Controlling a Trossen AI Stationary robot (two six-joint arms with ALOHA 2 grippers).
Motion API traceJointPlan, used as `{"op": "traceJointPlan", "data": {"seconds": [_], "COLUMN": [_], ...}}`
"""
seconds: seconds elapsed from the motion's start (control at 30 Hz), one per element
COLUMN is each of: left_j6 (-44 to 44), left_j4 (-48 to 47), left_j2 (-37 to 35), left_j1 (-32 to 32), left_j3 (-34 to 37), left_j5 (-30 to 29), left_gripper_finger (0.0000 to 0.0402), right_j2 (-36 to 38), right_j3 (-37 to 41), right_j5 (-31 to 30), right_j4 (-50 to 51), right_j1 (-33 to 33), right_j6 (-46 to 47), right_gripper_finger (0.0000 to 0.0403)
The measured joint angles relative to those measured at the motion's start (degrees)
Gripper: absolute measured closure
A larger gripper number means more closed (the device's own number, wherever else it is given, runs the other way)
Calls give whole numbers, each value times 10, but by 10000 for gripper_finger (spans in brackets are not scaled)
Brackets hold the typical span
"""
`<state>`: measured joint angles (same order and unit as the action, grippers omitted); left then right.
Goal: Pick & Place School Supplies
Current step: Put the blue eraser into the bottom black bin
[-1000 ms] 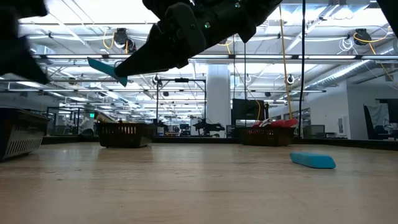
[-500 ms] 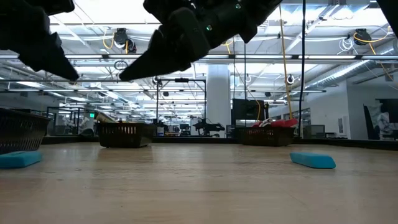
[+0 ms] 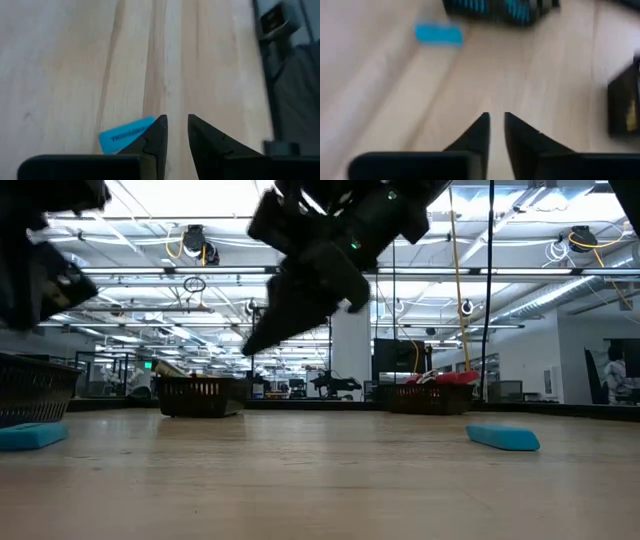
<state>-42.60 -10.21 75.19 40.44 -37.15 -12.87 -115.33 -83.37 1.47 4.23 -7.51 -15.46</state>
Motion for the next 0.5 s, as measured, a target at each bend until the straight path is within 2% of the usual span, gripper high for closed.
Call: {"op": "traceJointPlan", "data": {"seconds": [0.13, 0.2, 0.3, 0.4, 0.5], "left_j6": [20, 47, 93, 140, 183], "left_j4": [-4, -10, -69, -154, -219], "left_j2": [42, 67, 99, 124, 137], "left_j1": [-7, -7, -7, -8, -8], "left_j3": [-1, -17, -53, -98, -132], "left_j5": [47, 67, 73, 62, 34], "left_gripper_finger": [325, 325, 325, 325, 324], "right_j2": [12, 14, 22, 25, 29], "right_j3": [0, 0, 1, 0, 1], "right_j5": [-45, -49, -49, -62, -63], "right_j4": [69, 97, 127, 140, 168], "right_j1": [0, 0, -4, -4, -5], "right_j6": [-10, -14, -13, -12, -11], "right_gripper_finger": [287, 247, 198, 168, 160]}}
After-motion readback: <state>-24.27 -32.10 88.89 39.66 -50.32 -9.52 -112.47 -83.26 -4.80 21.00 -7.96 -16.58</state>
